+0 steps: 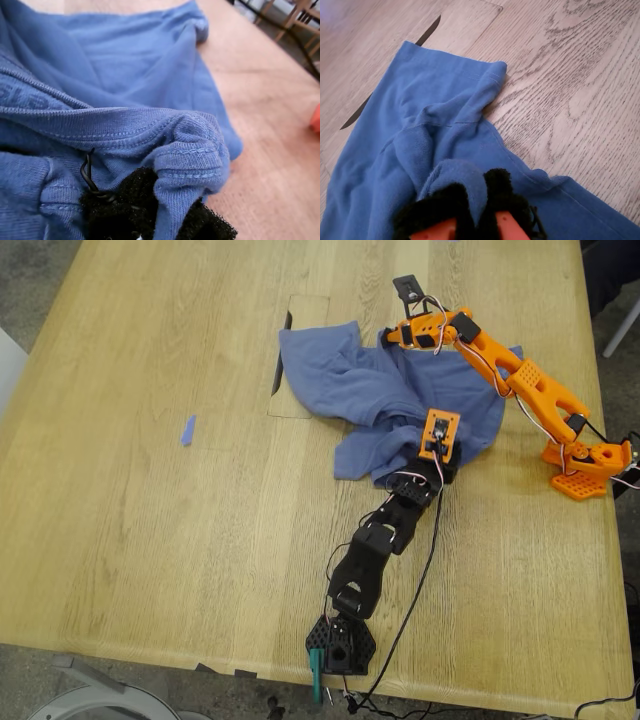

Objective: Fold a T-shirt

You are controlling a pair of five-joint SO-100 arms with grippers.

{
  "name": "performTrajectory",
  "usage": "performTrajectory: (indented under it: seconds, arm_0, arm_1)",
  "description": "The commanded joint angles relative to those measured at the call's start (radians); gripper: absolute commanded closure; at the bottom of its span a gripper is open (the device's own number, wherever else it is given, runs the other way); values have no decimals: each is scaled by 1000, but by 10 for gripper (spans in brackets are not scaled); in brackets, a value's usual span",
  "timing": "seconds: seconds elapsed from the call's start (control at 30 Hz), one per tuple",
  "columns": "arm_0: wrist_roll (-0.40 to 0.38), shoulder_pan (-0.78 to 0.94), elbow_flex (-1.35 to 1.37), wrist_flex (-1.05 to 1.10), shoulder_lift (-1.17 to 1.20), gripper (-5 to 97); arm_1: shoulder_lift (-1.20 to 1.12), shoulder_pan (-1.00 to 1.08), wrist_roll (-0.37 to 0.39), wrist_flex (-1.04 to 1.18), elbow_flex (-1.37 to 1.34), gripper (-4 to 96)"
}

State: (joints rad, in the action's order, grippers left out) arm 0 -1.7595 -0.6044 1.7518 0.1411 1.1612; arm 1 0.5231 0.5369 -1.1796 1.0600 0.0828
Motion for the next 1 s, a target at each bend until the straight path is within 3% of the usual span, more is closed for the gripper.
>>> performTrajectory:
  seconds: [0.0, 0.17, 0.33, 0.57, 0.73, 0.97]
  arm_0:
    - [-14, -61, -80, 0, 8, 901]
    - [-12, -57, -110, -38, -2, 825]
    - [-5, -57, -201, -83, 8, 518]
    - [94, -71, -341, -242, 29, 293]
    - [186, -81, -425, -393, 29, 225]
    - [380, -110, -488, -543, 3, 218]
  arm_1:
    - [21, 32, 6, -23, 58, 914]
    - [25, 35, 6, -15, 58, 914]
    - [32, 35, 8, -3, 58, 914]
    - [46, 32, 6, 14, 58, 914]
    - [51, 25, 6, 20, 58, 914]
    - [57, 12, 3, 29, 58, 914]
